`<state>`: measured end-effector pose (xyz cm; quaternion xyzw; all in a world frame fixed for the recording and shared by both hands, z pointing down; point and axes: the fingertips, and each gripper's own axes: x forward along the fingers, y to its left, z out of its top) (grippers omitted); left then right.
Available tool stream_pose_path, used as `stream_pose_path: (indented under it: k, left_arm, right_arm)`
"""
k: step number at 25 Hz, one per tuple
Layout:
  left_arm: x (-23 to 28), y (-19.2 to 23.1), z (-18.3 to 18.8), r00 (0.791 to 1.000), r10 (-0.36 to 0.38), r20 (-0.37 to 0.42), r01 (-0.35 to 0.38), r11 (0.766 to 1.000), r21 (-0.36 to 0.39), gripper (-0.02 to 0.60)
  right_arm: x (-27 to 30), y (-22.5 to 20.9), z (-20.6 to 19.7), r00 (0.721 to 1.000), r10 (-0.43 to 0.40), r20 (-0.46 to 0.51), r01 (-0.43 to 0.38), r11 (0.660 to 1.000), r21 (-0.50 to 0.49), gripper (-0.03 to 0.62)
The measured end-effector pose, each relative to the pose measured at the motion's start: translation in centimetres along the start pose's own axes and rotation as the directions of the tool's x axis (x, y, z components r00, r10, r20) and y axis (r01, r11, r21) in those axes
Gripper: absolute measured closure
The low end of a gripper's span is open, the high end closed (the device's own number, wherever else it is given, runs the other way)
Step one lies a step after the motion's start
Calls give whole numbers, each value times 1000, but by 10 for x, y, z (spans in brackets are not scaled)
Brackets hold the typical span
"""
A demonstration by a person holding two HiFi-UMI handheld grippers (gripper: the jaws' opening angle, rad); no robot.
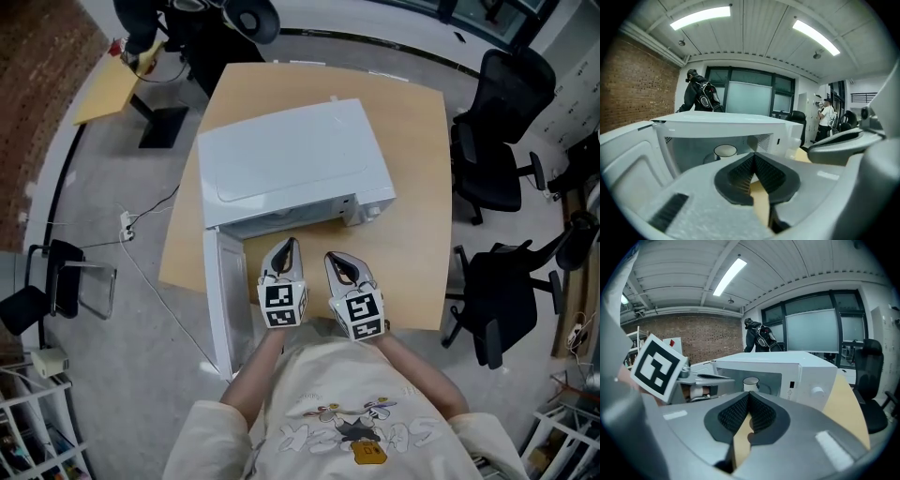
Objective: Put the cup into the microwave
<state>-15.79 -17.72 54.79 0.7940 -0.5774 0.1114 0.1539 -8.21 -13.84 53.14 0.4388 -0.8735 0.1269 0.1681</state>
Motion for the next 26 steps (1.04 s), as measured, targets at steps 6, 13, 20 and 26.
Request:
stream_pose_path:
  k: [6, 13, 20, 26]
  left_arm:
    - [-44, -55, -6, 995, -99, -20, 98, 995, -17, 577]
    - [-67, -90, -25, 984, -165, -62, 166, 986, 7, 577]
    - [-70, -108, -28, 978, -194, -73, 195, 981, 18, 577]
    - [-72, -107, -30, 980, -183, -80, 185, 982, 24, 577]
  right_arm:
    - [-24, 4, -14, 1000, -10, -8, 10, 999, 37, 589]
    - [-41, 7, -19, 1000, -6, 1, 6, 999, 41, 589]
    - [-49, 8, -29, 1000, 4, -4, -4, 998, 55, 589]
    - [-51, 5, -29, 1000, 7, -5, -7, 998, 61, 589]
